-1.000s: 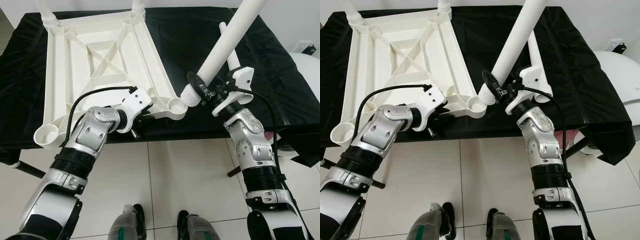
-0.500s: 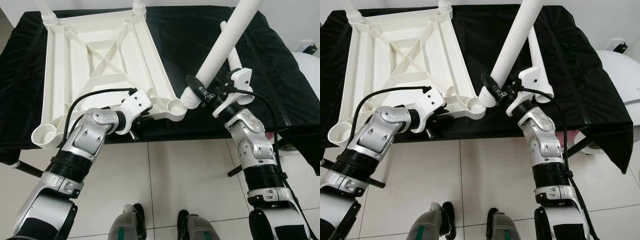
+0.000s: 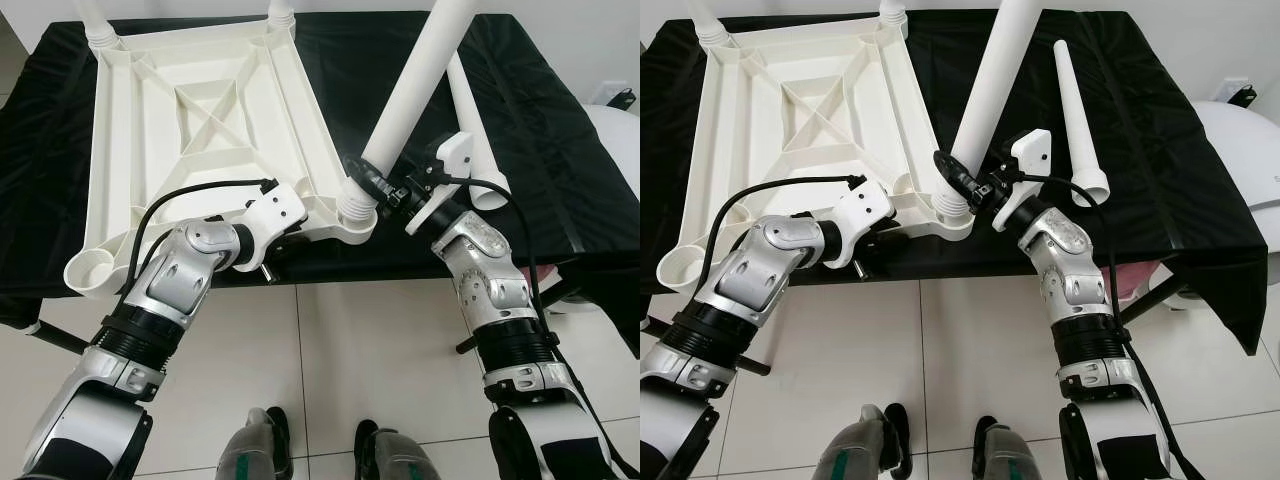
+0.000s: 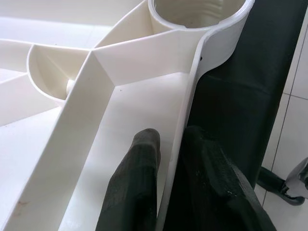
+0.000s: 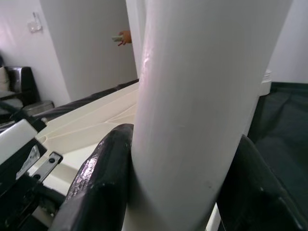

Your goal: Building children table

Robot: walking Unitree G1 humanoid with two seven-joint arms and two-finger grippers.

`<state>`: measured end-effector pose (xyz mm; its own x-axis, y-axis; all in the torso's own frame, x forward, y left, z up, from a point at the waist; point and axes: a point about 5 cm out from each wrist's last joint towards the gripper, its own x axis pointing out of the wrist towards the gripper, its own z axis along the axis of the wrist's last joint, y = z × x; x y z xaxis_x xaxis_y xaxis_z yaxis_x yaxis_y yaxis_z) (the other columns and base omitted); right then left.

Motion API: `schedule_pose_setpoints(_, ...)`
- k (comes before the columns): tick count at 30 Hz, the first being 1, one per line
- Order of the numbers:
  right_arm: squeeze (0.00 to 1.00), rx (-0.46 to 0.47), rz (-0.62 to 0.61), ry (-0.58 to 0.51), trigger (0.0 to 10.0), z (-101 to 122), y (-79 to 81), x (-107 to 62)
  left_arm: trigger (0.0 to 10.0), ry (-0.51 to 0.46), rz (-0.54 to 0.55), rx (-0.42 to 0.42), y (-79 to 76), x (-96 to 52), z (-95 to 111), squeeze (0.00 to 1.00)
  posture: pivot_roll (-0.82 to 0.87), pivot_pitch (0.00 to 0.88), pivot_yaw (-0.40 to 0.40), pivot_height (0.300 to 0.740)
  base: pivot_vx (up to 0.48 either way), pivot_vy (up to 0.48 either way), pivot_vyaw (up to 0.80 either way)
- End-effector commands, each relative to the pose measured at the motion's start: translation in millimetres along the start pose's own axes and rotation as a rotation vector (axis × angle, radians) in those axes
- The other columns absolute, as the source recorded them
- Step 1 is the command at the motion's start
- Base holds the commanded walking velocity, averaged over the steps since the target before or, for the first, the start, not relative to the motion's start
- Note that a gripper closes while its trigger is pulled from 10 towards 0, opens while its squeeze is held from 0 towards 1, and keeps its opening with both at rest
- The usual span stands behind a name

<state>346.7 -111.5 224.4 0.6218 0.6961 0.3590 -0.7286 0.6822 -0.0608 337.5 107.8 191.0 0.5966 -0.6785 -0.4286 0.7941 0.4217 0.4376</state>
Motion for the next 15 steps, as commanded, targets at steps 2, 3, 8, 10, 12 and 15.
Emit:
schedule_pose_setpoints(2, 0.00, -0.023, 0.041, 0.008, 10.0, -0.4, 1.1, 3.8, 10.0, -0.032, -0.075, 0.053, -9.4, 1.1, 10.1, 0.00, -0.07, 0.185, -0.019, 0.740, 0.000, 0.000, 0.00)
schedule_pose_setpoints(3, 0.00, -0.027, 0.045, 0.015, 10.0, -1.7, -0.4, 4.0, 10.0, -0.033, -0.074, 0.054, -9.6, 1.1, 10.5, 0.00, -0.07, 0.185, -0.022, 0.740, 0.000, 0.000, 0.00)
schedule_pose_setpoints(8, 0.00, -0.057, 0.056, 0.056, 10.0, -6.8, -10.1, 4.0, 10.0, -0.040, -0.073, 0.053, -11.1, 0.4, 12.3, 0.00, -0.07, 0.185, -0.027, 0.740, 0.000, 0.000, 0.00)
schedule_pose_setpoints(10, 0.00, -0.070, 0.059, 0.079, 10.0, -9.4, -15.0, 4.3, 10.0, -0.042, -0.076, 0.055, -12.6, 0.1, 12.3, 0.00, -0.07, 0.185, -0.027, 0.740, 0.000, 0.000, 0.00)
schedule_pose_setpoints(12, 0.00, -0.078, 0.065, 0.093, 10.0, -11.0, -17.4, 4.4, 10.0, -0.042, -0.078, 0.056, -13.8, -0.1, 12.2, 0.00, -0.06, 0.186, -0.029, 0.740, 0.000, 0.000, 0.00)
schedule_pose_setpoints(15, 0.00, -0.088, 0.074, 0.109, 10.0, -12.7, -19.6, 5.1, 10.0, -0.042, -0.080, 0.056, -14.7, -0.4, 12.1, 0.00, -0.06, 0.186, -0.029, 0.740, 0.000, 0.000, 0.00)
